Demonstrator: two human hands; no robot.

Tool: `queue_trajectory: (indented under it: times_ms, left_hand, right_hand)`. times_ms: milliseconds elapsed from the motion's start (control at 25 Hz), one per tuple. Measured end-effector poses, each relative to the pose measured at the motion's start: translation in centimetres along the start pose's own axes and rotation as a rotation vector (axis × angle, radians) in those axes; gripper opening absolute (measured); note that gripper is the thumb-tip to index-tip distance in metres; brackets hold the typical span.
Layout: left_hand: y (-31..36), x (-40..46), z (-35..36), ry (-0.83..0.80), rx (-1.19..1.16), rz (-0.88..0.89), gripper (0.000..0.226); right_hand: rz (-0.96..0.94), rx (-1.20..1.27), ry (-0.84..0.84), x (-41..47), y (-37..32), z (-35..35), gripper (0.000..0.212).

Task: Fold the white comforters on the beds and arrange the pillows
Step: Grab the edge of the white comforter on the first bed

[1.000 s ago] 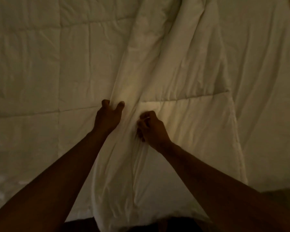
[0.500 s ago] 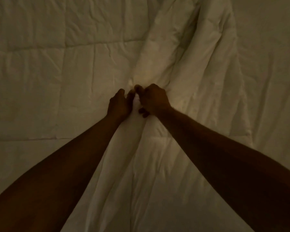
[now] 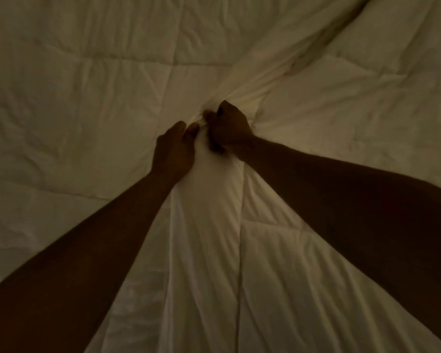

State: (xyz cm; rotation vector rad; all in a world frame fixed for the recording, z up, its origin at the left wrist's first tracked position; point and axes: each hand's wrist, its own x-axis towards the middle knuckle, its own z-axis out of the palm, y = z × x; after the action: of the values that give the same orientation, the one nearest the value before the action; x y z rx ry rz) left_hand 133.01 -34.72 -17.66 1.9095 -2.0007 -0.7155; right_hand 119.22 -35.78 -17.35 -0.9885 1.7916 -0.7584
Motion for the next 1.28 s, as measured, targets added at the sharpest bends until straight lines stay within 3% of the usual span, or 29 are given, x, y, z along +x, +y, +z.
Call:
queue_trajectory:
  times_ms: [80,160,240,400,520,640,840,1080,1280]
  left_hand:
    - [-2.6,0.0,-0.4,-0.038,0.021,-0.126,0.05]
    - [-3.6,-0.7,0.1,-0.115,-0.01,-0.274,0.052]
    - [-3.9,-2.6,0.4,-0.128,-0.04,-0.312,0.057]
    - [-5.5,-10.4,-0.1,-0.182,-0.059,-0.36,0.067]
    - [-7.2,-18.3,-0.2,-0.226,-0.096,-0.448,0.073]
    - [-7.8,-26.2,-0.4,-0.224,-0.133,-0.523,0.066]
    - [-8.6,-35.1,-0.5,-0.241,-0.131,-0.676,0.069]
    - [-11.7,-43.3,-1.0,-0.338,-0.207,-0.657,0.092]
    - [-14.6,-48.8,-4.1,-0.334,-0.328,-0.554,0.071]
  right_hand:
    - [-0.003,-0.064,-0.029,0.5,0.2,2.3,0.025]
    - [0.047,-0.147,-0.025,0.5,1.5,3.3,0.039]
    - [0.062,-0.145,-0.027,-0.3,3.2,3.3,0.04]
    - [-0.195,-0.172,-0.035,-4.5,5.4,2.0,0.036]
    - [-0.44,-0.442,-0.069,-9.5,8.5,2.2,0.045]
    - [-0.539,-0.67,-0.092,-16.7,13.0,2.4,0.054]
    - [-0.361,-0.806,-0.088,-28.1,19.1,2.4,0.061]
    - [-0.211,-0.91,-0.028,-39.7,23.4,4.6,0.061]
    - [-0.065,-0.921,0.021,-49.9,26.6,6.2,0.066]
